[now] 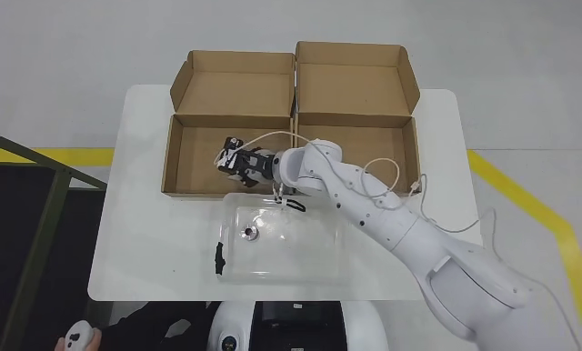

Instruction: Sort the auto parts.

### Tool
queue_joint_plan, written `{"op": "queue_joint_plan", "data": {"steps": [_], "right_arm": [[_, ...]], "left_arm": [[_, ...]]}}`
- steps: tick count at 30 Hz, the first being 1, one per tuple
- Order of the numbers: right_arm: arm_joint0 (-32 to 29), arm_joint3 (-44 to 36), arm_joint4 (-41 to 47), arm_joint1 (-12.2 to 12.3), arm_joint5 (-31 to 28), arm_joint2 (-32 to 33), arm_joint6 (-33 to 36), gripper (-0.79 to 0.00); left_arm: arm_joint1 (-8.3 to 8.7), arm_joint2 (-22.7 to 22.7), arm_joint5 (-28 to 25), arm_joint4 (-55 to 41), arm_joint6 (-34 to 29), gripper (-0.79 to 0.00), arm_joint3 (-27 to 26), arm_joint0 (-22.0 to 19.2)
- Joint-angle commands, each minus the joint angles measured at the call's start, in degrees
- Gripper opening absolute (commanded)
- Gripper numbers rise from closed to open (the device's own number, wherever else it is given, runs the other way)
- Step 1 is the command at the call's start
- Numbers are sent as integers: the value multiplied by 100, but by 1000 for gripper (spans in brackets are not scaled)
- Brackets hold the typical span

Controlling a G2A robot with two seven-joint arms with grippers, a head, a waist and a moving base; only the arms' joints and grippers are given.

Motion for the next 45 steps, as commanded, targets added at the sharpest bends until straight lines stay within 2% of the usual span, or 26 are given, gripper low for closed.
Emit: {"op": "queue_joint_plan", "data": {"steps": [1, 5, 9, 14, 16, 18, 22, 26, 32, 40, 45], "right_arm": [[2, 90, -16, -38, -18, 1, -20, -613], [5, 252, -51, -103, -64, 20, -48, -594], [12, 396, -94, -147, -103, 69, -64, -440], [2, 508, -170, -176, -166, 144, -88, -360], [-11, 524, -193, -173, -208, 191, -102, -274], [-26, 508, -249, -157, -246, 246, -110, -234], [-86, 350, -348, -88, -344, 415, -184, -215], [-193, -86, -490, 36, -428, 660, -175, -157], [-573, -1196, -651, 293, -685, 1119, 168, -175], [-1600, -3051, -944, 703, -1154, 1811, 774, -139], [-2267, -3854, -1130, 908, -1482, 2143, 1019, -117]], "left_arm": [[0, 0, 0, 0, 0, 0, 0, 0], [0, 0, 0, 0, 0, 0, 0, 0], [0, 0, 0, 0, 0, 0, 0, 0], [0, 0, 0, 0, 0, 0, 0, 0], [0, 0, 0, 0, 0, 0, 0, 0], [0, 0, 0, 0, 0, 0, 0, 0], [0, 0, 0, 0, 0, 0, 0, 0], [0, 0, 0, 0, 0, 0, 0, 0], [0, 0, 0, 0, 0, 0, 0, 0], [0, 0, 0, 0, 0, 0, 0, 0], [0, 0, 0, 0, 0, 0, 0, 0]]}}
